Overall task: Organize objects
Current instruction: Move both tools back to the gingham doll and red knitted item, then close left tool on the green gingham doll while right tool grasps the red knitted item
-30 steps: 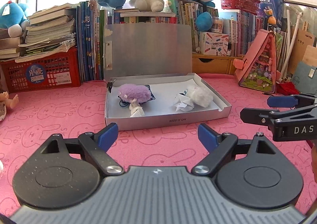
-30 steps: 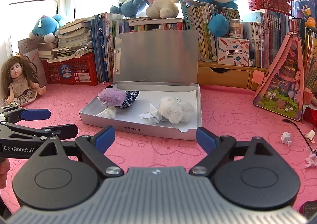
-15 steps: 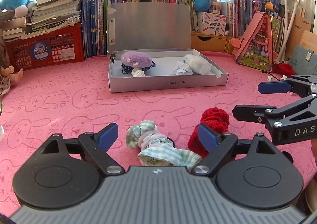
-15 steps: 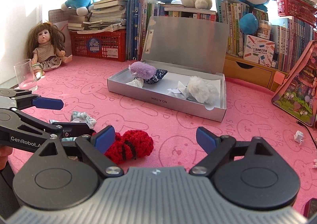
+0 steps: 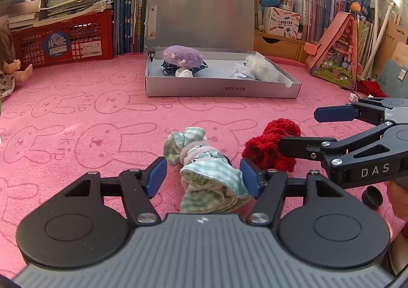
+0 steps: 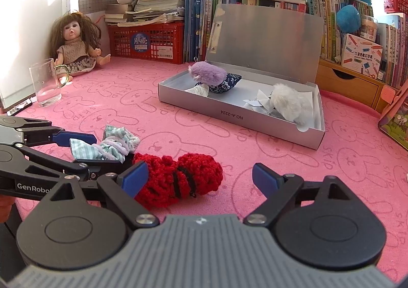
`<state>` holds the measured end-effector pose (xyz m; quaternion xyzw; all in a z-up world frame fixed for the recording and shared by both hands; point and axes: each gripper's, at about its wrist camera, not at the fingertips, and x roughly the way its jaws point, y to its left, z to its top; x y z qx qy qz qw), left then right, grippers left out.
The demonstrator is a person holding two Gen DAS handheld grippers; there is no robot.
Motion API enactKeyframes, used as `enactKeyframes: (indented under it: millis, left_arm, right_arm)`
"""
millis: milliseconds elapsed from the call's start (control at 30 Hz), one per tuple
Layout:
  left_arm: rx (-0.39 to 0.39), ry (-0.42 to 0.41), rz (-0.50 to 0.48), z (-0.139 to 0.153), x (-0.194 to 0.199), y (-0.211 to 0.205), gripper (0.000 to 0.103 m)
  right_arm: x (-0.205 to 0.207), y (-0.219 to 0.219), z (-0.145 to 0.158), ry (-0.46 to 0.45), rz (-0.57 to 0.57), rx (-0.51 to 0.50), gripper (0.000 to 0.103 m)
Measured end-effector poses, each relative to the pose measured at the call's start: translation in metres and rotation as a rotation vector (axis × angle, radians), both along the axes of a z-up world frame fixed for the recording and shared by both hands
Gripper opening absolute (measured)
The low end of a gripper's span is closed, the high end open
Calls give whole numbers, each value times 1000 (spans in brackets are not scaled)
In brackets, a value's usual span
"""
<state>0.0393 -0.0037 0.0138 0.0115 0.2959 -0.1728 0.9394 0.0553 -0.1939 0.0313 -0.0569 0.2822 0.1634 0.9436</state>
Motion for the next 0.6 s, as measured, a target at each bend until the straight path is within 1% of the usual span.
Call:
enactKeyframes:
  millis: [67, 133, 200, 333, 433, 500, 600]
  left_arm:
    - [-8, 0, -6, 0, 0, -1, 63]
    - [-13, -3, -7, 0, -1, -1, 56]
    - [-13, -9, -3, 0, -2, -1, 53]
    - [-23, -5, 13, 0, -2, 3, 53]
    - [-13, -3, 40, -4, 1, 5, 54]
    - [-18, 11, 45, -6, 2, 5, 55]
    - [-24, 30, 51, -10, 6, 5, 58]
  right_arm:
    - [1, 2, -1, 3, 12, -2, 93]
    - [2, 4, -2, 6, 23, -6, 93]
    - [4, 6, -4, 10, 30, -9, 93]
    - [7, 9, -8, 19, 36, -24, 92]
    - [10, 9, -11, 36, 35, -18, 91]
    - [11, 10, -13, 48, 36, -14, 87]
    - [12, 12, -16, 61, 33, -23, 83]
